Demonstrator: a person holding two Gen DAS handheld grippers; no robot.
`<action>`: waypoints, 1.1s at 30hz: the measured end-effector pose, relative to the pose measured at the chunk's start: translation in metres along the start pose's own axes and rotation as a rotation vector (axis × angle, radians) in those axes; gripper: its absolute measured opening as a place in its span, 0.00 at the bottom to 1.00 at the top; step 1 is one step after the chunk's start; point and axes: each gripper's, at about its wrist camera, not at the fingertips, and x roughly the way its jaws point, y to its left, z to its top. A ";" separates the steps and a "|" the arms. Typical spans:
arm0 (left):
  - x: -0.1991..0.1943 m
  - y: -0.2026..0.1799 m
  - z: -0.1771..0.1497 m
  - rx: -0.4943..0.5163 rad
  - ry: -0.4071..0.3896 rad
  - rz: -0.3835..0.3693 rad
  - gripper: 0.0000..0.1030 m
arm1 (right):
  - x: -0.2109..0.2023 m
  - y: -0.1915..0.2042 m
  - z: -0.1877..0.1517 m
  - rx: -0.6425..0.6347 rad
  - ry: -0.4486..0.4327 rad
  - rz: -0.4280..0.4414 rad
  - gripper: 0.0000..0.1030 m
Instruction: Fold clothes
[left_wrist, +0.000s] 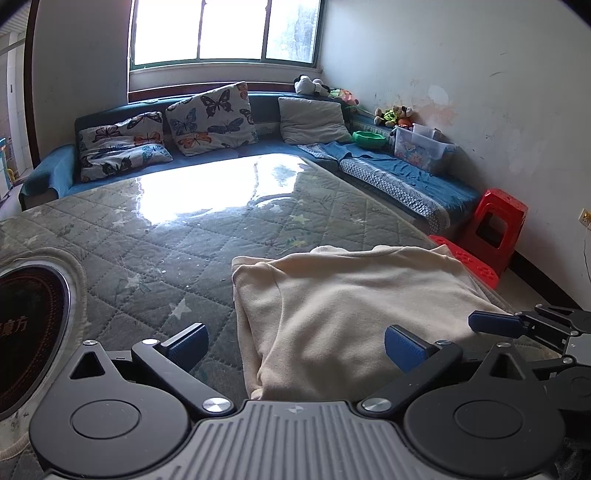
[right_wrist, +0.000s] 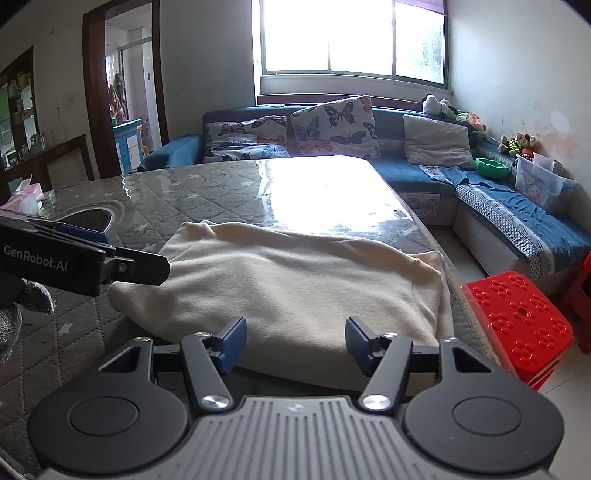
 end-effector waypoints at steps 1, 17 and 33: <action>-0.002 0.000 -0.001 0.001 -0.002 0.000 1.00 | -0.001 0.001 0.000 0.000 -0.001 0.000 0.60; -0.028 -0.004 -0.014 0.025 -0.025 0.007 1.00 | -0.022 0.014 -0.007 0.006 -0.036 -0.009 0.76; -0.059 -0.016 -0.040 0.093 -0.057 0.088 1.00 | -0.054 0.027 -0.021 0.017 -0.082 -0.064 0.92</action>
